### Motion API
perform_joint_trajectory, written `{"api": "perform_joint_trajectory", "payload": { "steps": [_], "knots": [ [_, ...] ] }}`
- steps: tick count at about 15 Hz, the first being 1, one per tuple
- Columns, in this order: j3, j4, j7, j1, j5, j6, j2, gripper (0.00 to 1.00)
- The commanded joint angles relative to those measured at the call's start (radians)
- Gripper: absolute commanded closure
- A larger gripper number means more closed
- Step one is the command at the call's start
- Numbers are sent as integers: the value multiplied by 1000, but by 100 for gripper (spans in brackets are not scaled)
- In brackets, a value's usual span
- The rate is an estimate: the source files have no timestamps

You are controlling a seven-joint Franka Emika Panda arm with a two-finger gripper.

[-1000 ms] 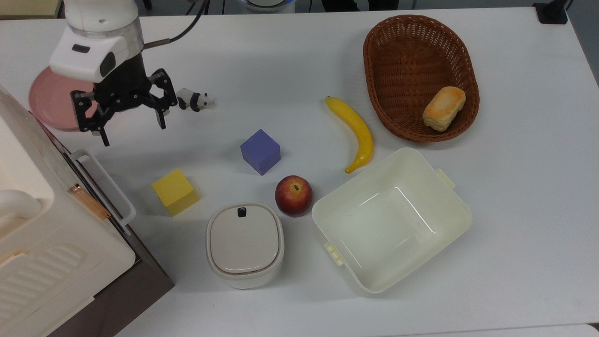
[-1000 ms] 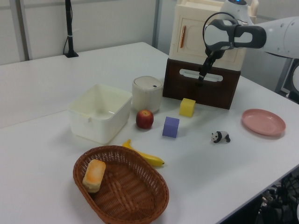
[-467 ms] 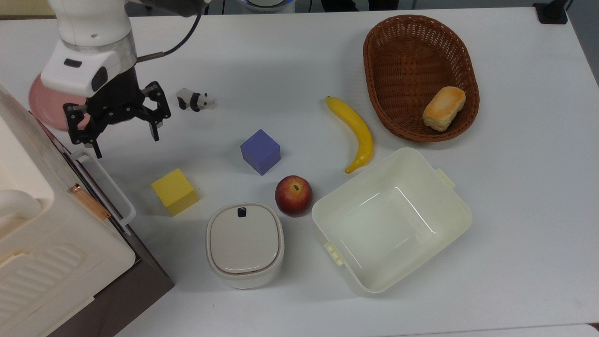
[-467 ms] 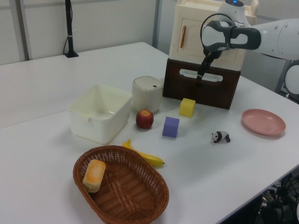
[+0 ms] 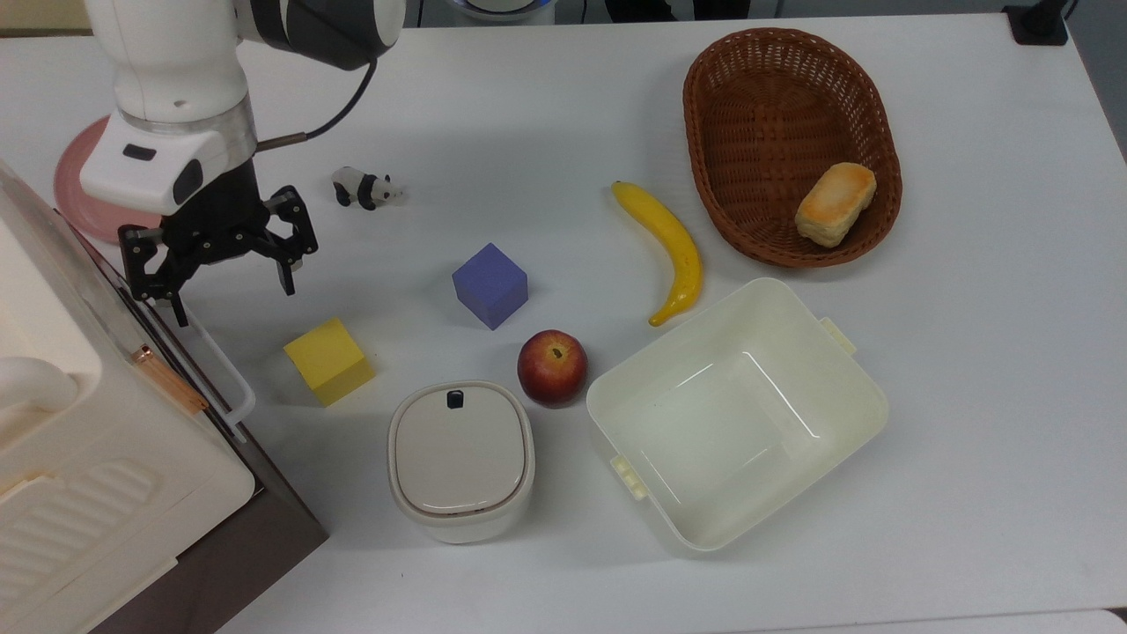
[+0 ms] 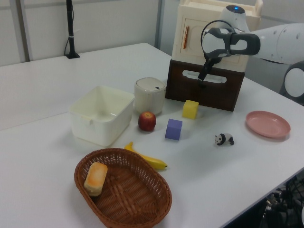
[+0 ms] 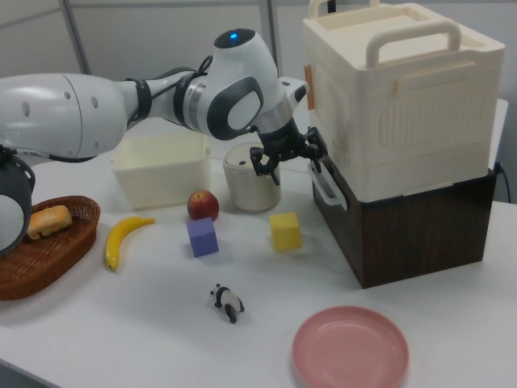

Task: Slide the drawer open
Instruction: 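Move the gripper toward the white drawer handle of the brown cabinet, then lower the gripper and close it on the white drawer handle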

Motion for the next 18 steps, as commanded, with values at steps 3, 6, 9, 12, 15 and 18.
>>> {"api": "perform_joint_trajectory", "payload": {
  "steps": [3, 6, 9, 12, 15, 18],
  "knots": [
    [8, 15, -18, -3, -52, 19, 29, 0],
    [9, 15, -19, -3, -61, 31, 40, 0],
    [9, 15, -19, -3, -66, 64, 50, 0],
    [9, 15, -19, -3, -66, 64, 51, 0],
    [9, 14, -19, -3, -70, 64, 51, 0],
    [9, 14, -19, -3, -72, 64, 52, 0]
  ]
}}
